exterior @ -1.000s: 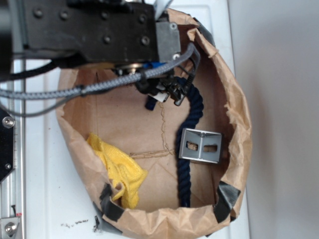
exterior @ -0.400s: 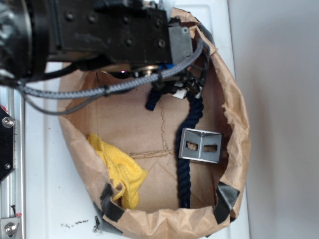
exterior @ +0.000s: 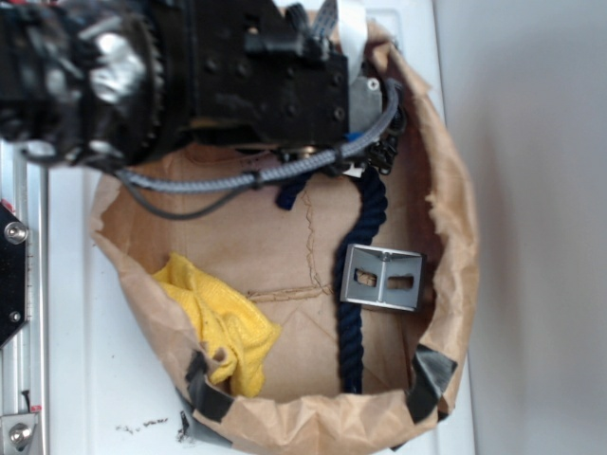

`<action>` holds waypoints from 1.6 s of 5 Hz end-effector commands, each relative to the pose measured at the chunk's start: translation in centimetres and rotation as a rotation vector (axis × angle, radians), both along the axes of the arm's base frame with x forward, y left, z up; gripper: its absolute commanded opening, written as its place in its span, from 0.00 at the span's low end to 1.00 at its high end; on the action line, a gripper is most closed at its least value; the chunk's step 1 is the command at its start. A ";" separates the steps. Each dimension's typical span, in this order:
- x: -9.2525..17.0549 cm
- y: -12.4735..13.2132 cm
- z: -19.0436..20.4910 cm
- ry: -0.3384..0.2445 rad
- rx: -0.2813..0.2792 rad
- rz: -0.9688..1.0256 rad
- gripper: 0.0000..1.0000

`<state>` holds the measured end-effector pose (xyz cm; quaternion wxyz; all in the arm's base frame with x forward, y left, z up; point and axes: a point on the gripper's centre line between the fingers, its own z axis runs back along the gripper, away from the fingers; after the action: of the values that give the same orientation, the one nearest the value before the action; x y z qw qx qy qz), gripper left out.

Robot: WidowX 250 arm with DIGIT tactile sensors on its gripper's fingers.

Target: Grab the blue ball.

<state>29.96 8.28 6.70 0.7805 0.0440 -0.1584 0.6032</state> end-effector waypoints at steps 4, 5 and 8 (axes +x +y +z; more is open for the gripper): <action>-3.0 4.5 0.6 -0.059 0.094 0.035 1.00; -2.9 4.9 -0.8 -0.056 0.127 0.074 1.00; -1.6 4.8 -3.4 -0.085 0.249 0.150 0.76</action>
<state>29.12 12.74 2.86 0.7102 0.1292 -0.2545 0.6435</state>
